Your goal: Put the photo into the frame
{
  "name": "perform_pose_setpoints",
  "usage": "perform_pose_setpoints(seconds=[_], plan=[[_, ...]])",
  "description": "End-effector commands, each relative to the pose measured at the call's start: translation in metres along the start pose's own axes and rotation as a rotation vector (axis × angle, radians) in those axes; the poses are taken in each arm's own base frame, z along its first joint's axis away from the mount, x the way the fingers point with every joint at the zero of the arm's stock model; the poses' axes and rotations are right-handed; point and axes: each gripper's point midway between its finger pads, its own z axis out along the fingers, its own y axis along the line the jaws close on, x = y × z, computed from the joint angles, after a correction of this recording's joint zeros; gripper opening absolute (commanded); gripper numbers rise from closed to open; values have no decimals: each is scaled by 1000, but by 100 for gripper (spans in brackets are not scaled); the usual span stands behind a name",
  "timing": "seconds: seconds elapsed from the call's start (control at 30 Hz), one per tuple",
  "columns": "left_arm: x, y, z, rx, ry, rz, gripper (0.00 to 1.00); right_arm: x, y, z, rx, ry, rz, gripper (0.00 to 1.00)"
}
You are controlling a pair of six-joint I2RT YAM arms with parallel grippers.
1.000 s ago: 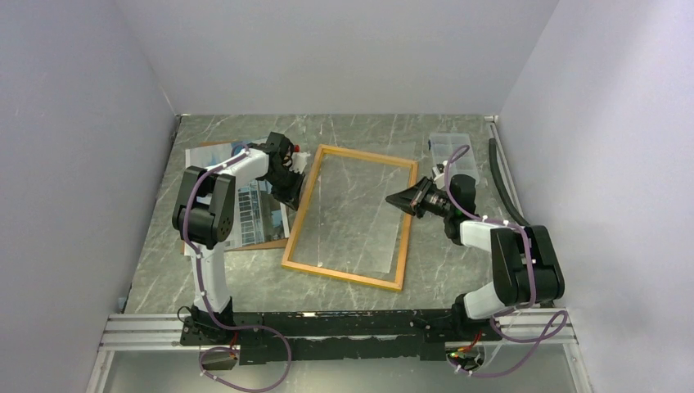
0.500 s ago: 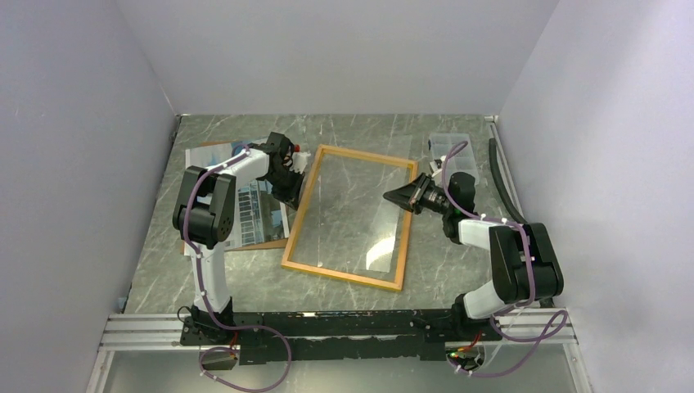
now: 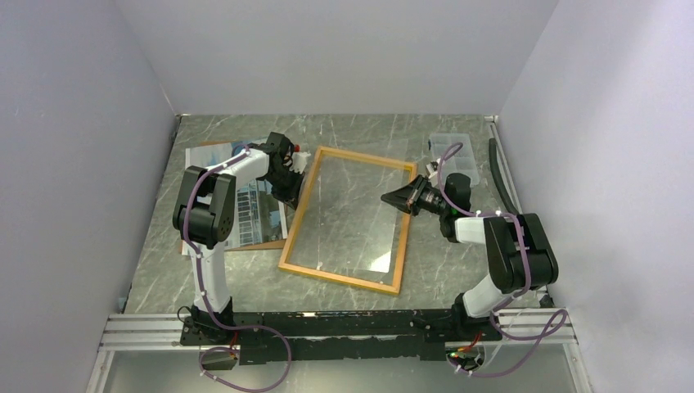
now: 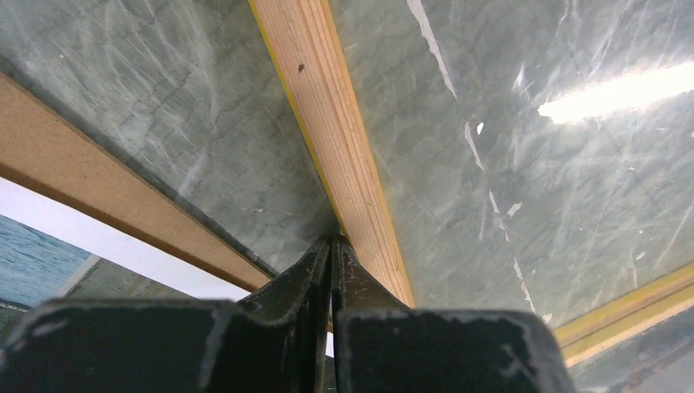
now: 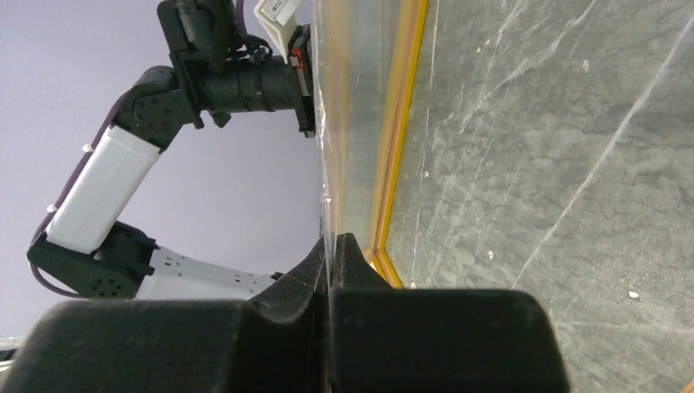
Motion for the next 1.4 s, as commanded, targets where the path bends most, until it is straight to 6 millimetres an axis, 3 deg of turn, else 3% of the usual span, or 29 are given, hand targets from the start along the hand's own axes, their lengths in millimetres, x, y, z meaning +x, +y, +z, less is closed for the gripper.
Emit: perform_pose_setpoints(seconds=[0.0,0.4,0.7,1.07,1.27,1.37], plan=[[4,-2,9,12,12,7,10,-3,15,3,-61,-1,-55,0],[1,-3,10,18,8,11,9,-4,3,5,-23,-4,-35,0],[2,-5,11,19,9,17,7,4,-29,3,77,-11,18,0],[2,-6,11,21,10,21,7,1,-31,4,107,-18,5,0],[0,-9,9,21,7,26,6,4,-46,6,230,2,-45,0],[0,-8,8,14,6,26,6,0,-50,2,334,5,-109,19]])
